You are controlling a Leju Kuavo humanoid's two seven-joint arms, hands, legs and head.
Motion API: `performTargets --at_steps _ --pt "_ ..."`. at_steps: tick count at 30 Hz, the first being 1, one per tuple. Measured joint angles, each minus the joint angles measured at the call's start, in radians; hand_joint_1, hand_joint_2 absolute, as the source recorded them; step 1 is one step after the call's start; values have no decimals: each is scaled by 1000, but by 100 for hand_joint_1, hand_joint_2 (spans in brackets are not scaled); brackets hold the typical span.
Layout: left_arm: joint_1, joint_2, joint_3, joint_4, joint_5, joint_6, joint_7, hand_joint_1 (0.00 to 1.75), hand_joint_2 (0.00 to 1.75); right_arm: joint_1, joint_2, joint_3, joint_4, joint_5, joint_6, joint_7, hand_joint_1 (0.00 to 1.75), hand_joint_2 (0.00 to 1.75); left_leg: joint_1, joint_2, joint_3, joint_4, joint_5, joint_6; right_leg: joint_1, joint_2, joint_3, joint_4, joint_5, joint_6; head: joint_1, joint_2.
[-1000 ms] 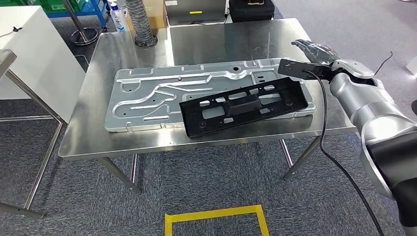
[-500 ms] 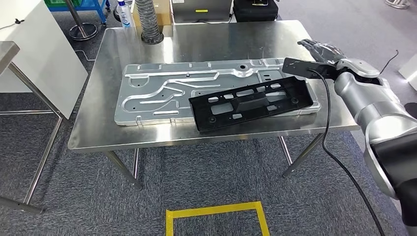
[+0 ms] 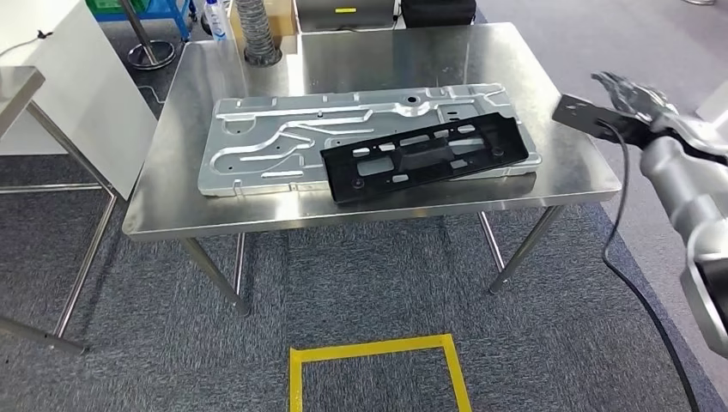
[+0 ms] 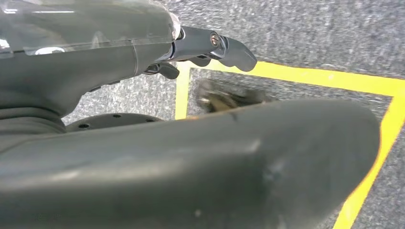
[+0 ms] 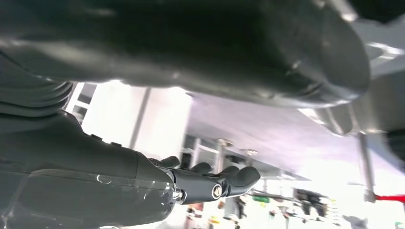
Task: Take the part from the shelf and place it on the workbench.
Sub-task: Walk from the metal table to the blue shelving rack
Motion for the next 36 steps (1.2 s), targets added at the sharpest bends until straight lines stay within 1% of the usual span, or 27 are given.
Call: performTargets --at_steps 1,2,3,5,7,9,10,11,12,14,15,16,17,18,19,21,22,24,25,26,29,30,31,32,33,34,36 --pt "0 0 0 0 0 0 -1 0 0 18 -19 -11 1 -8 -5 3 0 0 2 0 14 17 6 -2 0 -2 -13 0 10 3 0 0" --pt "0 0 1 0 0 -1 -2 0 0 37 -39 -22 3 -17 -9 7 0 0 4 1 45 -1 26 -2 -1 -3 -27 1 20 6 0 0" --pt "0 0 1 0 0 -1 -2 0 0 55 -59 -34 4 -25 -13 10 0 0 5 0 94 -56 48 -2 -2 -4 -38 1 30 10 0 0" --pt "-1 0 2 0 0 -1 -3 0 0 92 -98 -61 7 -44 -21 16 0 0 5 -2 204 -203 50 5 -3 -6 -54 2 46 21 0 0" --pt "0 0 2 0 -2 -2 -3 0 0 137 -134 -95 8 -72 -40 17 0 0 -1 -5 257 -285 34 16 -4 -8 -55 -2 63 34 0 0" --pt "0 0 2 0 -6 -3 -2 0 0 200 -167 -135 8 -109 -68 8 0 0 -3 -5 255 -299 49 31 -6 -9 -51 -12 76 48 0 0" --pt "-1 0 2 0 -8 -5 -2 0 0 238 -184 -156 8 -130 -83 -2 0 0 -2 -4 251 -306 60 40 -7 -7 -54 -6 62 54 0 0" --pt "-1 0 2 0 -10 -5 -1 0 0 279 -199 -177 9 -149 -95 -12 0 0 -1 -3 243 -312 74 49 -9 -5 -63 16 31 59 0 0" --pt "-1 0 2 0 -11 -6 -1 0 0 319 -214 -200 10 -168 -107 -24 0 0 -1 -2 233 -316 87 55 -11 -3 -78 58 -17 61 1 0" --pt "0 0 2 0 -15 -7 0 0 0 405 -236 -249 10 -205 -125 -49 0 0 -6 0 204 -315 111 62 -12 1 -114 185 -113 67 1 0" --pt "0 0 2 0 -18 -7 0 0 0 454 -244 -276 11 -227 -134 -63 0 0 -9 -1 187 -315 123 63 -12 2 -123 243 -131 69 1 0" --pt "0 0 2 0 -20 -8 1 0 0 504 -249 -304 11 -249 -143 -78 0 0 -11 -1 171 -313 134 63 -12 3 -119 276 -126 70 1 0" --pt "1 0 2 0 -23 -8 2 0 0 555 -250 -334 11 -272 -152 -92 0 0 -12 -2 153 -311 145 63 -12 3 -99 277 -103 70 1 0" --pt "1 0 2 0 -24 -8 4 0 0 599 -251 -364 11 -294 -159 -105 0 0 -13 -2 135 -307 155 62 -12 2 -61 240 -76 69 1 0" --pt "1 0 2 0 -25 -8 5 0 0 639 -251 -393 10 -312 -165 -114 0 0 -15 -2 119 -301 164 59 -12 1 -6 173 -67 66 1 0" --pt "0 -1 1 0 -29 -8 6 0 0 713 -248 -451 8 -340 -179 -127 0 0 -17 -2 98 -290 178 52 -3 0 93 34 -86 55 1 0" --pt "0 -2 1 0 -31 -8 7 0 0 747 -244 -479 7 -353 -187 -132 0 0 -16 -2 94 -286 184 47 3 -2 120 -7 -100 48 0 0" --pt "0 -5 0 1 -33 -7 8 0 0 811 -226 -532 5 -380 -202 -145 0 0 -11 -1 91 -286 196 36 11 -4 121 -26 -92 32 0 0" --pt "1 -6 0 1 -33 -7 9 0 0 837 -209 -560 5 -397 -207 -152 0 0 -8 -1 85 -278 187 32 12 -6 115 -31 -82 23 0 0" --pt "1 -7 0 2 -33 -6 10 0 0 863 -186 -591 5 -413 -210 -159 0 0 -6 -1 75 -257 156 29 13 -7 105 -35 -68 14 0 0" --pt "1 -7 0 2 -32 -3 9 0 0 937 -92 -680 6 -469 -184 -173 0 0 -4 -1 33 -89 -2 25 16 -8 61 -40 -26 1 0 0" --pt "1 -7 0 2 -32 -1 9 0 0 958 -60 -703 7 -487 -165 -173 0 0 -4 -1 27 -29 -29 21 15 -7 44 -39 -13 1 0 0" --pt "1 -7 0 2 -33 2 9 0 0 978 -26 -726 8 -507 -144 -172 0 0 -4 -1 32 10 -28 18 13 -7 27 -39 0 3 0 0" --pt "0 -7 0 2 -35 5 10 0 0 997 12 -749 9 -526 -125 -171 0 0 -3 -1 52 19 -5 13 10 -7 9 -38 13 5 0 0" --pt "0 -6 -1 2 -38 8 11 0 0 1016 54 -774 12 -548 -107 -170 0 0 -1 0 89 -7 26 10 7 -6 -9 -37 27 8 0 0" --pt "-2 -6 -2 2 -41 11 12 0 0 1034 101 -802 16 -571 -90 -168 0 0 2 -1 146 -68 46 6 5 -6 -24 -36 40 12 0 0" --pt "-8 -6 -5 2 -47 17 15 0 0 1071 196 -853 24 -610 -63 -169 0 0 4 -3 286 -245 28 4 3 -5 -45 -30 62 21 0 0"
